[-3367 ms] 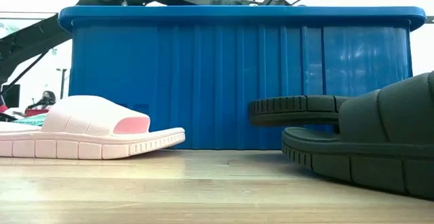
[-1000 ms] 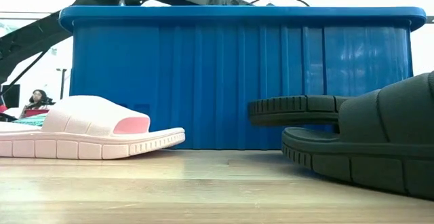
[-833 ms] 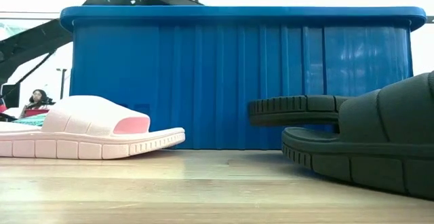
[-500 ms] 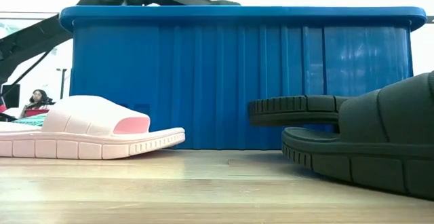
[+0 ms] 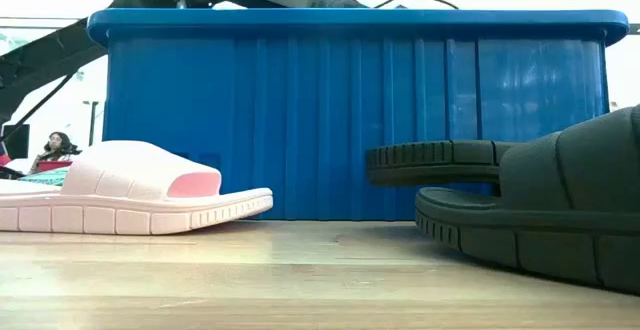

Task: Pick and place slides into bin
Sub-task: Put the black slipper into the blue bin

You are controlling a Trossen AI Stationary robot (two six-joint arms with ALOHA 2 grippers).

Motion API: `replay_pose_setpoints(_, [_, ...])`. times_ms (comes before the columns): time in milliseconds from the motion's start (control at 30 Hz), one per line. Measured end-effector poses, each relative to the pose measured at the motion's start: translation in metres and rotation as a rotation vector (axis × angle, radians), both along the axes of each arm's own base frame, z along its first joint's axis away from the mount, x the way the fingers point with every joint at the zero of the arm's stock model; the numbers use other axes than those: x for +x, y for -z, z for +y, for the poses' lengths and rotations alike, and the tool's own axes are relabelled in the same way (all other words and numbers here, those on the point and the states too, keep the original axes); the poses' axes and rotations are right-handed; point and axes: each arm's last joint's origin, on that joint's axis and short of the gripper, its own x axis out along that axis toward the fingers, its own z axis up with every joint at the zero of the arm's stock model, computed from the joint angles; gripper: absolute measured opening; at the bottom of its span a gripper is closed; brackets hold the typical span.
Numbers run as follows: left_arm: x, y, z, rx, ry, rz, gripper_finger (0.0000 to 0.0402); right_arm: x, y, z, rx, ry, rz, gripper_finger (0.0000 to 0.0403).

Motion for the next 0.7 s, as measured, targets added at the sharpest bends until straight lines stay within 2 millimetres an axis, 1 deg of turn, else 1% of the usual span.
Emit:
replay_pose_setpoints(67, [0.002,0.0,-0.005,0.005,0.013,-0.008,0.0271,0.0,0.0,0.0,0.0,0.0,0.0,0.0008])
replay_pose_setpoints(167, [0.006,0.005,-0.01,0.044,-0.004,-0.021,0.0271,0.0,0.0,0.0,-0.001,0.001,0.0,0.0008])
replay_pose_setpoints(300, [0.013,0.014,-0.011,0.141,-0.064,-0.043,0.0271,0.0,0.0,0.0,-0.001,0.001,0.0,0.0008])
replay_pose_setpoints(500, [0.014,0.025,-0.01,0.181,-0.085,-0.01,0.0267,0.0,0.0,0.0,0.0,0.002,-0.001,0.0008])
replay_pose_setpoints(600, [0.014,0.027,-0.01,0.211,-0.065,0.0,0.0241,0.0,0.0,0.0,0.0,0.005,-0.002,0.0008])
replay_pose_setpoints(700, [0.015,0.026,-0.009,0.22,-0.068,-0.011,0.0195,0.0,0.0,0.0,0.0,0.004,-0.002,0.0008])
